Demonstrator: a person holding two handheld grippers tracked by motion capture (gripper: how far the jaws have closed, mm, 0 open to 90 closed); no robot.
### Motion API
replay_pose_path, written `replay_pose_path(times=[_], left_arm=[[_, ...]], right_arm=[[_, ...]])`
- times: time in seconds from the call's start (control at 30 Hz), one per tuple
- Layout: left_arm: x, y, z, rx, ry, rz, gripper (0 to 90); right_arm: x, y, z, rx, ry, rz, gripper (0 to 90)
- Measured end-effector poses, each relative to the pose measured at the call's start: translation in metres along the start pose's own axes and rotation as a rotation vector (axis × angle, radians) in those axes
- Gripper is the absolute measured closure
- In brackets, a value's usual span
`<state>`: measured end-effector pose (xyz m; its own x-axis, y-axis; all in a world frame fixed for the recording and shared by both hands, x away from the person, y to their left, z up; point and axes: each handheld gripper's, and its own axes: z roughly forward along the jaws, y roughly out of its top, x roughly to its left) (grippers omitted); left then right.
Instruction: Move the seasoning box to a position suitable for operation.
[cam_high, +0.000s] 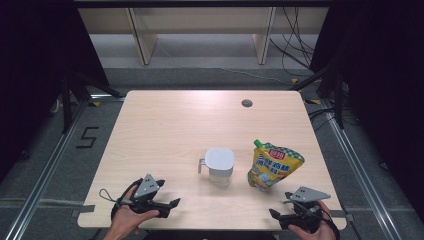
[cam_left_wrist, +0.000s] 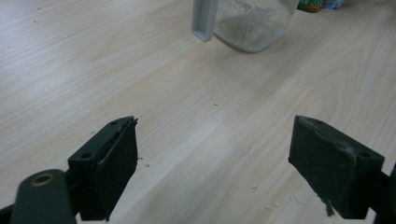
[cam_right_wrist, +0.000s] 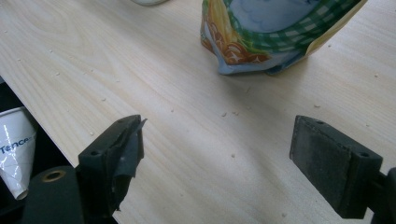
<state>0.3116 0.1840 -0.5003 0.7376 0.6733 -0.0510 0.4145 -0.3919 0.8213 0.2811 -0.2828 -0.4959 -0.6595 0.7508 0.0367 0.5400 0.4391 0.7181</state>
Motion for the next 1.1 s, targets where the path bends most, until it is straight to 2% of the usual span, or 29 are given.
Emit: replay_pose_path(times=[0.17, 0.2, 0.23, 0.27, 0.3, 0.33, 0.4, 0.43, 0.5, 0.53, 0.6, 0.63, 0.7, 0.73, 0.8, 0.83, 0.87, 0.9, 0.93, 0.97, 1.0, 1.07, 1.1], left_arm=[[0.000, 0.000, 0.001, -0.011, 0.004, 0.010, 14.9], [0.000, 0.000, 0.001, -0.006, 0.007, 0.011, 14.9], [0.002, 0.001, 0.000, 0.014, 0.004, 0.031, 14.9], [0.001, 0.000, 0.000, 0.010, 0.007, 0.027, 14.9], [0.002, 0.001, 0.000, 0.018, 0.017, 0.035, 14.9], [0.001, 0.001, 0.000, 0.009, 0.008, 0.026, 14.9], [0.002, 0.001, 0.000, 0.012, 0.009, 0.033, 14.9], [0.002, 0.001, 0.001, 0.000, 0.022, 0.027, 14.9], [0.002, 0.001, 0.002, -0.004, 0.021, 0.022, 15.2], [0.002, 0.001, 0.003, 0.013, 0.031, 0.003, 15.7], [0.003, 0.002, 0.004, 0.009, 0.030, -0.009, 16.6], [0.003, 0.002, 0.004, 0.009, 0.030, -0.009, 17.0], [0.007, 0.005, 0.005, 0.008, 0.036, 0.028, 17.7], [0.005, 0.006, 0.007, -0.009, 0.034, -0.013, 18.3], [0.009, 0.010, 0.010, -0.019, 0.038, 0.027, 19.7], [0.009, 0.010, 0.010, -0.019, 0.038, 0.027, 20.8], [0.010, 0.013, 0.012, -0.035, 0.036, 0.024, 22.3], [0.010, 0.013, 0.012, -0.035, 0.036, 0.024, 22.9], [0.008, 0.015, 0.015, -0.047, 0.044, -0.010, 22.9], [0.010, 0.017, 0.016, -0.047, 0.037, -0.001, 23.7], [0.009, 0.021, 0.020, -0.047, 0.038, -0.012, 26.0], [0.009, 0.025, 0.021, -0.051, 0.038, 0.001, 29.1], [0.008, 0.028, 0.023, -0.054, 0.037, -0.006, 29.1]], right_arm=[[0.001, 0.000, 0.000, 0.004, 0.002, 0.009, 18.4], [0.001, 0.000, 0.000, 0.003, 0.001, 0.009, 18.5], [0.000, 0.000, 0.000, 0.004, 0.000, 0.006, 18.4], [0.000, 0.000, 0.000, -0.002, -0.004, -0.008, 18.4], [0.000, 0.000, 0.000, 0.000, -0.006, 0.005, 18.4], [0.000, 0.000, 0.000, 0.000, -0.006, 0.005, 18.4], [0.000, 0.000, 0.000, 0.001, -0.007, 0.004, 18.4], [0.000, 0.000, 0.000, 0.001, -0.007, 0.004, 18.4], [0.000, 0.000, 0.000, 0.001, -0.007, 0.004, 18.4], [-0.001, 0.000, 0.000, 0.000, -0.011, -0.002, 18.4], [-0.001, 0.000, 0.000, 0.001, -0.010, -0.002, 18.4], [-0.001, 0.000, 0.000, 0.001, -0.010, -0.002, 18.4], [-0.001, 0.000, 0.000, 0.001, -0.010, -0.002, 18.5], [-0.001, 0.000, 0.000, 0.002, -0.008, 0.000, 18.5], [-0.001, 0.000, 0.000, 0.003, -0.011, -0.003, 18.5], [-0.001, 0.000, 0.000, 0.003, -0.011, -0.003, 18.5], [0.002, -0.001, 0.000, 0.014, -0.002, 0.035, 18.5], [-0.001, 0.000, 0.001, 0.013, 0.016, 0.010, 18.5], [-0.001, 0.000, 0.001, 0.013, 0.016, 0.010, 18.5], [-0.001, 0.000, 0.001, 0.009, 0.000, 0.007, 18.5], [-0.001, -0.001, 0.001, 0.005, -0.006, 0.007, 18.5], [0.000, 0.000, 0.002, 0.002, 0.008, 0.019, 18.5], [0.000, 0.000, 0.002, 0.002, 0.008, 0.019, 18.5]])
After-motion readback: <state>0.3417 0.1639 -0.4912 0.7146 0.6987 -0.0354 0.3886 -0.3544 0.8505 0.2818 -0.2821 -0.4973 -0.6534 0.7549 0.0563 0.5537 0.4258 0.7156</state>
